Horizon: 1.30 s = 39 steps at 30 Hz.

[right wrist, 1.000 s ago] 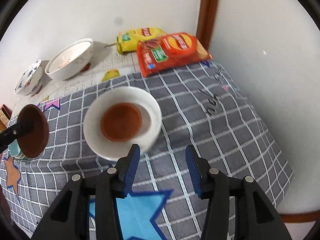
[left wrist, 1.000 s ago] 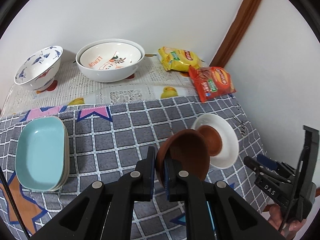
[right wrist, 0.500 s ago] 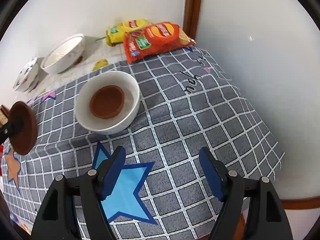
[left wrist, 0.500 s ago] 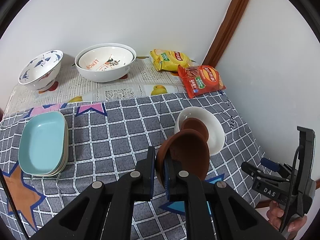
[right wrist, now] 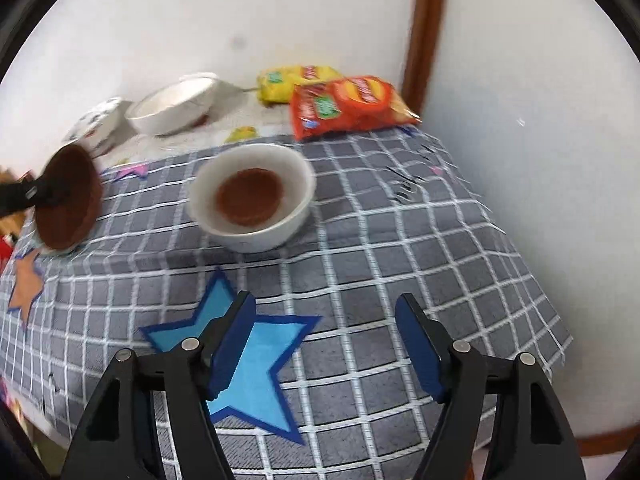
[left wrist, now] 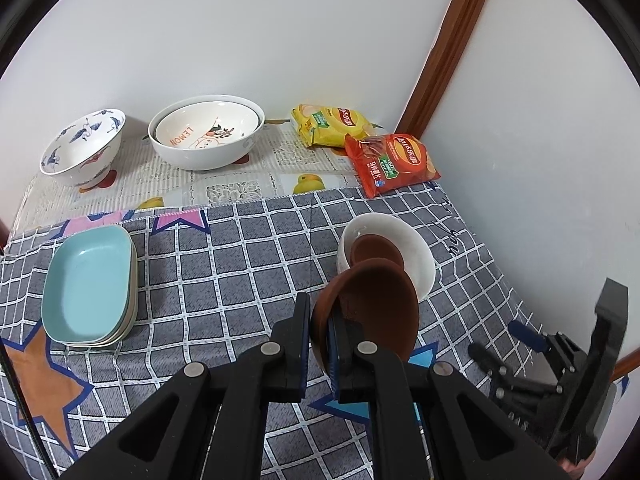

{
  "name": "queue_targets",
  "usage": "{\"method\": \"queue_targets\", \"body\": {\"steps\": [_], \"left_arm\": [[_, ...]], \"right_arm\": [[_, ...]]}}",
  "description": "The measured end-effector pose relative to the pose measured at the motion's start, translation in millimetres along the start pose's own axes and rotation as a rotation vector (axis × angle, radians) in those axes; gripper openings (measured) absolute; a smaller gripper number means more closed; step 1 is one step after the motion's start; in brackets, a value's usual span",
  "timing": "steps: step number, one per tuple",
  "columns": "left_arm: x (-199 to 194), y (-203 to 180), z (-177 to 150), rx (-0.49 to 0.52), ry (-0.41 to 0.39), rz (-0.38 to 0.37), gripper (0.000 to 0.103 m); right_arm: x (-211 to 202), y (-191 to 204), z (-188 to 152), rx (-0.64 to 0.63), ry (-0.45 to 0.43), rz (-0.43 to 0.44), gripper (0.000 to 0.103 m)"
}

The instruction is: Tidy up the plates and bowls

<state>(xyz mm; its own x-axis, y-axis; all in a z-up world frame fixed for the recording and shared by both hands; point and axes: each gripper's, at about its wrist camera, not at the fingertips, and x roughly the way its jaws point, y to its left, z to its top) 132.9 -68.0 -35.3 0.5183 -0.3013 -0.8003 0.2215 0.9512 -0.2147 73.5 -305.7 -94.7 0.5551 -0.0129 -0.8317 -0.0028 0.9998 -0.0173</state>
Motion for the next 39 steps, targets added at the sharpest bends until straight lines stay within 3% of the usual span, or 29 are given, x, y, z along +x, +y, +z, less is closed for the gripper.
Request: {"method": "queue_targets", "body": {"steps": [13, 18, 34, 39], "left_arm": [[9.8, -9.8, 8.5, 0.013, 0.003, -0.005, 0.008], [20.5, -14.2, 13.3, 0.022, 0.007, -0.008, 0.008], [58.5, -24.5, 34.0, 0.021, 0.02, -0.038, 0.008], [71.9, -29.8, 42.8, 0.016, 0.033, -0.048, 0.008]], "right_arm": [[16.2, -2.8, -1.1, 0.051, 0.071, 0.043, 0.072], [19.0, -11.5, 0.0, 0.072, 0.049, 0.003, 0.072], [27.1, -53.6, 18.1, 0.234, -0.032, 0.059, 0.072], [30.9, -54.7, 23.2, 0.221, -0.057, 0.044, 0.068]]}}
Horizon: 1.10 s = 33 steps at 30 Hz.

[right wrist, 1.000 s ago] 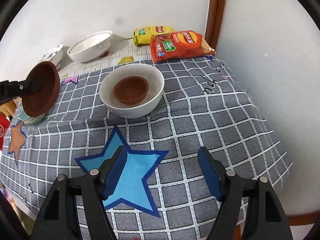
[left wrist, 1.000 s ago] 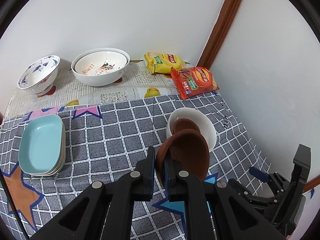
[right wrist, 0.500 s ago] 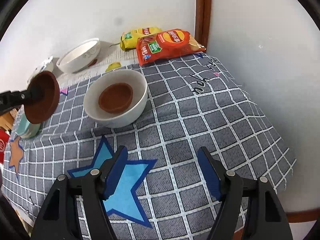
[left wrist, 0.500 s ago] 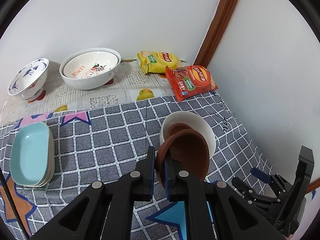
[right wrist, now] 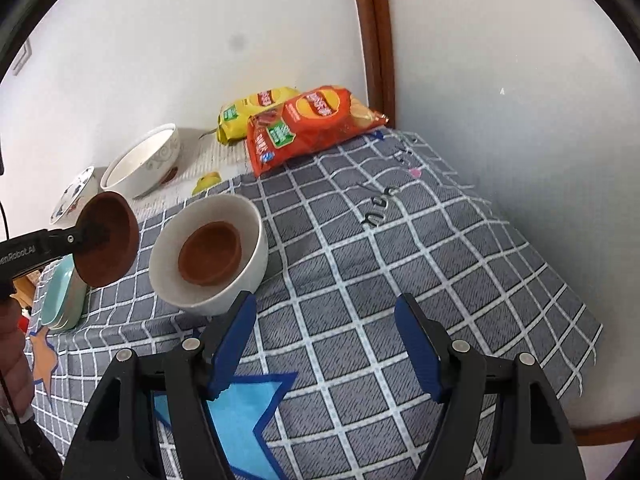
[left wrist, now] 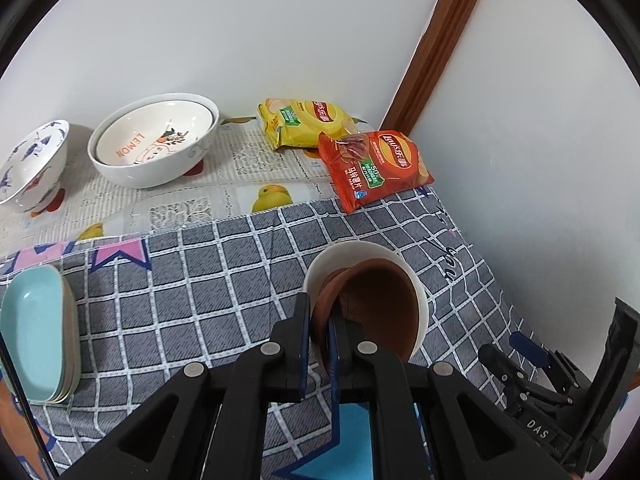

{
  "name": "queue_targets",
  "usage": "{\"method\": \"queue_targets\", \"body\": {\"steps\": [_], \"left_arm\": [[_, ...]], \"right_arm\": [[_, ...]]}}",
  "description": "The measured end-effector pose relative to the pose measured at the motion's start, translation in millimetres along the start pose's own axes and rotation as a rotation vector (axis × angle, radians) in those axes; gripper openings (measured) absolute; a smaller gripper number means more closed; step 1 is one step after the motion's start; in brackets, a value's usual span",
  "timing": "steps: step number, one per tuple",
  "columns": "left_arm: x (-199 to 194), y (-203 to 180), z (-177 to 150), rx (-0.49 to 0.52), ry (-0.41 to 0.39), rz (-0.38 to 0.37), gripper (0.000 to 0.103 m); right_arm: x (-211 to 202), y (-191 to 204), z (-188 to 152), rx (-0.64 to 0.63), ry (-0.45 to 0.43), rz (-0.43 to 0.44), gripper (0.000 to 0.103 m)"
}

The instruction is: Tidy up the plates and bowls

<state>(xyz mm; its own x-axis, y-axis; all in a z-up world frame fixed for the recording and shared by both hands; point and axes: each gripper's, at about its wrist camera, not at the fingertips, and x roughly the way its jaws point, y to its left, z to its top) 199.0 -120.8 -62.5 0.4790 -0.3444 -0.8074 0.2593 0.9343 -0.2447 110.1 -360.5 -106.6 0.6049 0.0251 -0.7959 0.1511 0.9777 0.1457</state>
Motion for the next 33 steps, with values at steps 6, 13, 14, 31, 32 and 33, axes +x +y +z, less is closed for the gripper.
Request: {"method": "queue_targets", "body": {"steps": [6, 13, 14, 31, 32, 33], "left_arm": [[14.9, -2.5, 6.6, -0.005, 0.019, 0.004, 0.008], [36.0, -8.3, 8.7, -0.01, 0.054, 0.002, 0.008], [39.6, -9.3, 8.5, -0.011, 0.057, 0.008, 0.008], [72.4, -20.8, 7.0, 0.012, 0.097, 0.034, 0.008], [73.6, -21.1, 6.8, 0.014, 0.099, 0.037, 0.008], [74.8, -21.5, 6.9, 0.015, 0.1, 0.037, 0.008]], "right_arm": [[3.4, -4.5, 0.9, 0.027, -0.016, 0.003, 0.066], [9.7, -19.8, 2.1, 0.108, -0.009, 0.047, 0.066], [10.6, -21.6, 1.8, 0.115, -0.006, 0.049, 0.066], [11.7, -24.7, -2.8, 0.081, -0.006, 0.046, 0.066], [12.9, -24.8, -2.7, 0.083, -0.004, 0.048, 0.066], [13.5, -24.8, -3.0, 0.083, -0.002, 0.05, 0.066]]}}
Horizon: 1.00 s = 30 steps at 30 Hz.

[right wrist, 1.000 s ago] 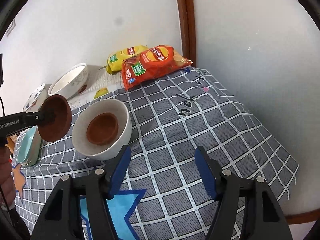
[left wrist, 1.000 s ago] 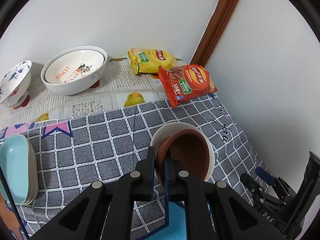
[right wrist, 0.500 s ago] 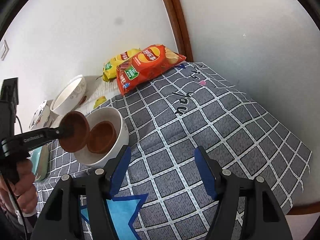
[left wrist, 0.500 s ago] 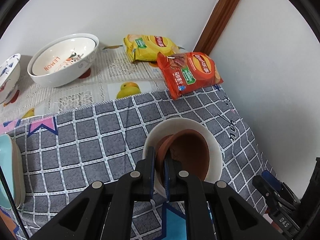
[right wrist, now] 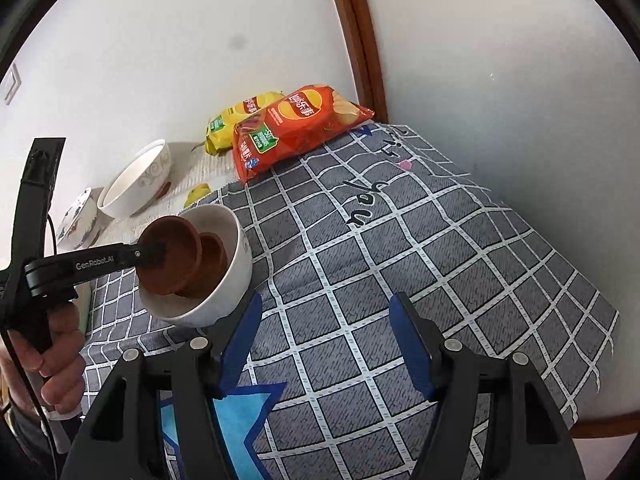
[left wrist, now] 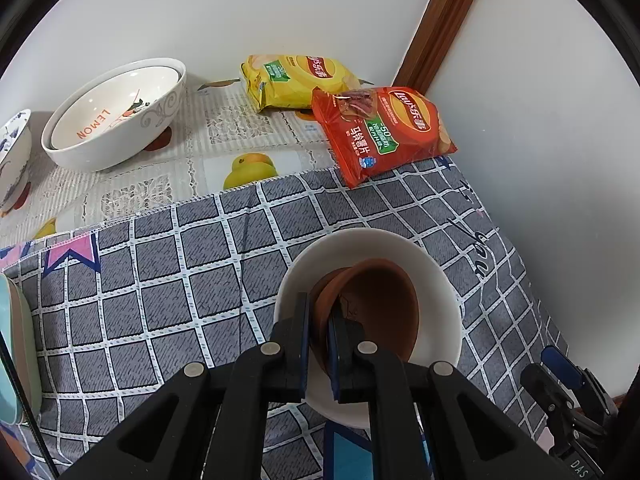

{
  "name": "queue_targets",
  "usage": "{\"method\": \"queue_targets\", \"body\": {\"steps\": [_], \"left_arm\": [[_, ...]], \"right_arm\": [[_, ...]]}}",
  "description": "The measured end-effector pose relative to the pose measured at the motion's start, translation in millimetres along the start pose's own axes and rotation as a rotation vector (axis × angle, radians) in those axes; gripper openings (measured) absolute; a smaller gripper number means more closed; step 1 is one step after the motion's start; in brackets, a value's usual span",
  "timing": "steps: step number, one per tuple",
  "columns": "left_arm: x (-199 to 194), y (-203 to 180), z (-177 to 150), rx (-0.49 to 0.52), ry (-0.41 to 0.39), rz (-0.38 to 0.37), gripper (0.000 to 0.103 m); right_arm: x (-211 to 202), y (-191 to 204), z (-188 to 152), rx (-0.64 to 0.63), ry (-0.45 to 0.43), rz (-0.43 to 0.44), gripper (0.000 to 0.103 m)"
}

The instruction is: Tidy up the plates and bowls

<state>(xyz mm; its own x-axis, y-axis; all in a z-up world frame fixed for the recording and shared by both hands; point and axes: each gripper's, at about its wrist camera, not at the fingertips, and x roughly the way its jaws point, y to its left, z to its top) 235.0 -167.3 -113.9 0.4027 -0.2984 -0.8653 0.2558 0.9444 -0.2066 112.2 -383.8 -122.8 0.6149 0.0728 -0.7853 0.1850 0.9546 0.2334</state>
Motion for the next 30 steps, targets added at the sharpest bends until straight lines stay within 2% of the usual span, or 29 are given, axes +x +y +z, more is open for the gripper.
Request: {"method": "queue_targets", "body": {"steps": [30], "left_arm": [[18.6, -2.9, 0.1, 0.026, 0.017, 0.006, 0.009]], "right_arm": [[12.0, 5.2, -4.8, -0.041, 0.051, -0.001, 0.066]]}}
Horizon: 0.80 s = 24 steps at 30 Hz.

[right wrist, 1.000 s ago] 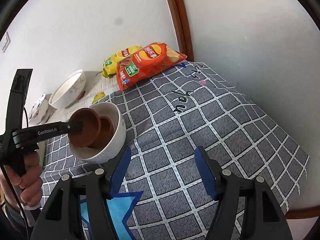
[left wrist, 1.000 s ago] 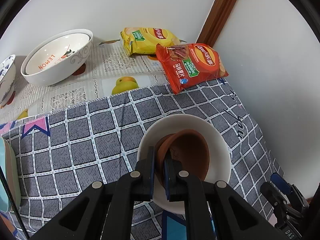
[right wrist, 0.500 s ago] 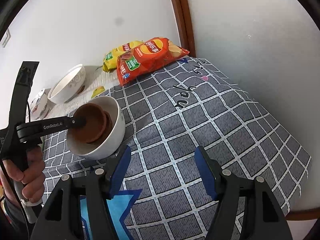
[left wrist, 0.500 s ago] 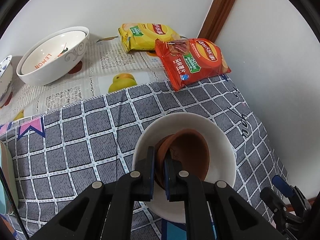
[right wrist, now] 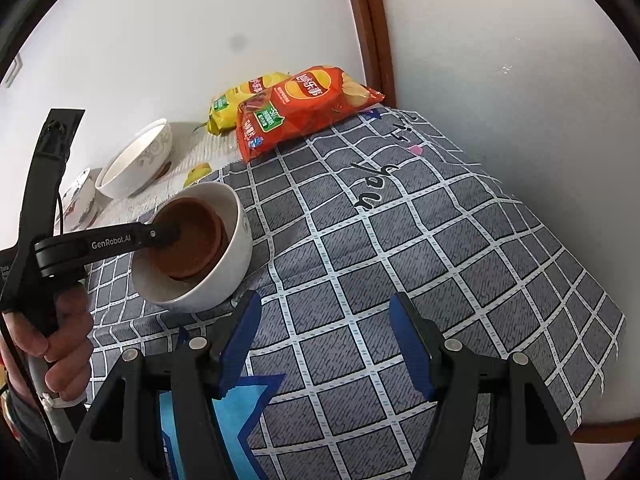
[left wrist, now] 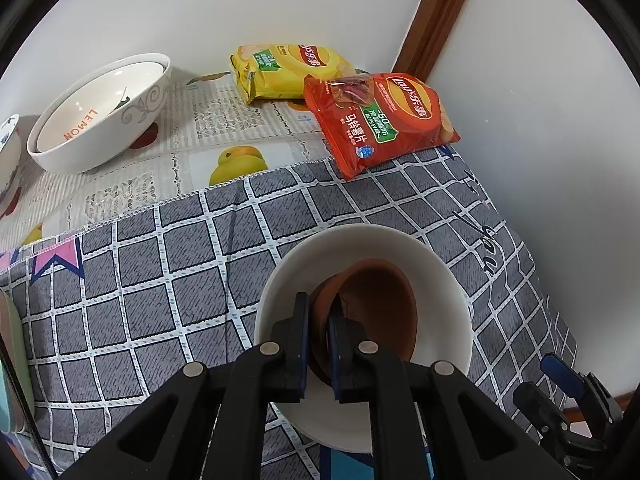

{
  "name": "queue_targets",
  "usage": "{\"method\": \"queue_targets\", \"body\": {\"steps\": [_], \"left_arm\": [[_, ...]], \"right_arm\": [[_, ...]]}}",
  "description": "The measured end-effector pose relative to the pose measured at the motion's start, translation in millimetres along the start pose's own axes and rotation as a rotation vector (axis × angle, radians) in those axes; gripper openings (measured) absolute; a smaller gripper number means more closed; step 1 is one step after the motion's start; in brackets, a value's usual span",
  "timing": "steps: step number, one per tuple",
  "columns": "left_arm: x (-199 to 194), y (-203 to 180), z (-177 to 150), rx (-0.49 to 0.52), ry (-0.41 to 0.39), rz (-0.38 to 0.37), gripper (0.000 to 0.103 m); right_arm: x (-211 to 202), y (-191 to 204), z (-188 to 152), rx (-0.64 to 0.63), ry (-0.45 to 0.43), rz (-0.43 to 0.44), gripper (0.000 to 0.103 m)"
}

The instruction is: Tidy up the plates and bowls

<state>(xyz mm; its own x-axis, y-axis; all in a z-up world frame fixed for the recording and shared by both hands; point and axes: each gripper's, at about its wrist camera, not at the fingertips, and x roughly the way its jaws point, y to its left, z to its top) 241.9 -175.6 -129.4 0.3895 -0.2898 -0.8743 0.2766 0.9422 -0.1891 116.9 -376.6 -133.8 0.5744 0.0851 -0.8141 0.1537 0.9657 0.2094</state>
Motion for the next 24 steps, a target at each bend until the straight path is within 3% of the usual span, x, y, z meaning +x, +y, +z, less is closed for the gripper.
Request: {"method": "queue_targets", "body": {"steps": [24], "left_arm": [[-8.8, -5.0, -7.1, 0.057, 0.023, -0.005, 0.015]], "right_arm": [[-6.4, 13.6, 1.1, -0.052, -0.004, -0.007, 0.066]]}}
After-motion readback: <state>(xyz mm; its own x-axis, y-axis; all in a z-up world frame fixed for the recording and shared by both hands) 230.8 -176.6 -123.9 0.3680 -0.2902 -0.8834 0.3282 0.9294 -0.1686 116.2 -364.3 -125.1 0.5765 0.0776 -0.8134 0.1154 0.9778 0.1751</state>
